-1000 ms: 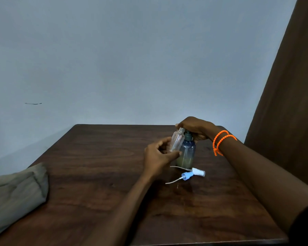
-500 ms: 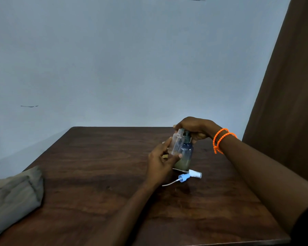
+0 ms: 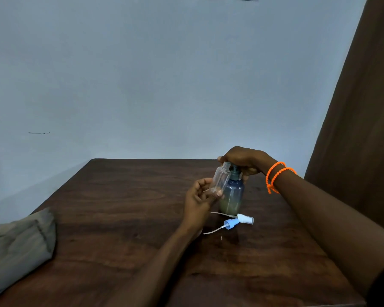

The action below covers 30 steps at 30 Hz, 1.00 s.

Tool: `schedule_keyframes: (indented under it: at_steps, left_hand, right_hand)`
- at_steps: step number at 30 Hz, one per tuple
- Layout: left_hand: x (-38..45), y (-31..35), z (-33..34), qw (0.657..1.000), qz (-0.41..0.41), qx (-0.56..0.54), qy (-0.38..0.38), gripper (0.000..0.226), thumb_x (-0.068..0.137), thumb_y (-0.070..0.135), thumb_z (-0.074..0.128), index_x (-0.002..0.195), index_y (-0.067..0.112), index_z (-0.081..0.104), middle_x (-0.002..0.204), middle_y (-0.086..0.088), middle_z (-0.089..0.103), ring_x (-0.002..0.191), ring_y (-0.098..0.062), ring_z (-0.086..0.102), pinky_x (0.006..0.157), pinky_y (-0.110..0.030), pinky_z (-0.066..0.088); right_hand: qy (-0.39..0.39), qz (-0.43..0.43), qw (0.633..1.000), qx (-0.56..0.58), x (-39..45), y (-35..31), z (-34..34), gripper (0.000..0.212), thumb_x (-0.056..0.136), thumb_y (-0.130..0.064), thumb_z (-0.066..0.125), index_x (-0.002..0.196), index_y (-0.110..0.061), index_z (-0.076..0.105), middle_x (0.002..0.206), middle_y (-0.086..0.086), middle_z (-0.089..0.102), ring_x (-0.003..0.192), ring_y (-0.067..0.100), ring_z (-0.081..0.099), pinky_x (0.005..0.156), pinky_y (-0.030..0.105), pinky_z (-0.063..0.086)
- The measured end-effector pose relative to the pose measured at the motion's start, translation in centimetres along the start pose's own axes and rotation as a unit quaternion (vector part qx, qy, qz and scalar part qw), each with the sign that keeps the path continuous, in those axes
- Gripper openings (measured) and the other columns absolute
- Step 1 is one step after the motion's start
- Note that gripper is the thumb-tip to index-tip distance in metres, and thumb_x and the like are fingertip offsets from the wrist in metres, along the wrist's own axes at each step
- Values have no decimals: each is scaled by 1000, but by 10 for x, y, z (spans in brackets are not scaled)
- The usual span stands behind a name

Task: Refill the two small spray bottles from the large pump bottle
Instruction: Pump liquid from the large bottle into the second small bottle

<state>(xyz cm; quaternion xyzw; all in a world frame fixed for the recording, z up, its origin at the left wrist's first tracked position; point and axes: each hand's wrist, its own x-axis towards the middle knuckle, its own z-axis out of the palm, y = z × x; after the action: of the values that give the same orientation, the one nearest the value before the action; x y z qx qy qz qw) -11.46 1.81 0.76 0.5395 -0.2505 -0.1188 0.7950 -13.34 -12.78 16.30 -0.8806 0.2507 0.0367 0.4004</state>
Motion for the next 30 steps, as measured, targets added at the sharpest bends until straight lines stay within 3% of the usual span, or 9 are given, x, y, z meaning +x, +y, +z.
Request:
schedule_keyframes:
  at_steps: [2,5,8,12,16,19,24,28,30]
  left_hand:
    - [-1,0,-1,1000,-6,-25,8,41,84,-1,76,122,7,63,120,-12,70,111,-31,70,91,-47,60]
    - [-1,-1,-2,999,-10,-51,15,43,85,-4,74,125,3,63,123,-16,69,112,-33,69,89,-44,60]
    - [-2,-2,0,999,-16,-48,18,47,84,-4,75,129,3,63,121,-12,72,113,-33,69,93,-46,59]
    - [-1,-4,2,1000,-17,-12,15,59,81,-3,79,136,9,60,126,-7,71,117,-26,68,100,-46,55]
    - [3,-7,-1,999,-24,2,23,64,80,1,81,139,10,58,132,-4,68,120,-21,67,100,-47,55]
    - [2,-6,-1,999,-29,7,21,63,81,2,80,139,11,59,131,-3,69,118,-20,67,99,-47,56]
    - [2,-8,2,999,-34,0,16,64,82,0,79,141,11,56,130,-4,69,118,-19,68,100,-43,56]
    - [7,-12,-1,999,-32,5,24,62,81,2,80,139,10,59,133,-4,67,121,-20,66,102,-44,54]
    - [6,-11,-1,999,-36,10,28,62,80,4,81,138,10,59,134,-4,67,123,-20,65,103,-46,53]
  right_hand:
    - [12,-6,1000,-6,1,1,3,25,104,-27,50,85,-12,58,87,15,55,72,33,58,79,64,57]
    - [42,-14,999,7,5,8,9,27,103,-29,52,84,-10,57,80,13,56,64,29,56,58,42,54]
    - [18,-6,998,55,4,12,7,24,103,-29,52,86,-14,60,89,15,61,75,33,61,76,53,56]
    - [23,-2,1000,10,-1,5,0,31,104,-31,51,80,-12,58,76,12,55,57,27,55,56,40,50]
    - [52,-17,999,-1,3,5,9,29,102,-29,53,83,-9,59,77,12,56,66,28,55,63,41,50]
    - [46,1,999,2,-3,5,11,26,102,-30,53,94,-8,64,78,12,58,64,26,55,58,37,49]
    - [49,-2,998,-32,-11,-5,3,36,104,-29,50,75,-10,54,66,8,51,53,24,47,55,37,42]
    - [52,9,998,45,0,8,14,26,102,-23,52,80,-11,59,75,12,59,71,32,57,69,46,48]
    - [63,7,998,26,0,8,15,26,101,-23,53,78,-11,60,72,12,59,68,32,57,67,45,49]
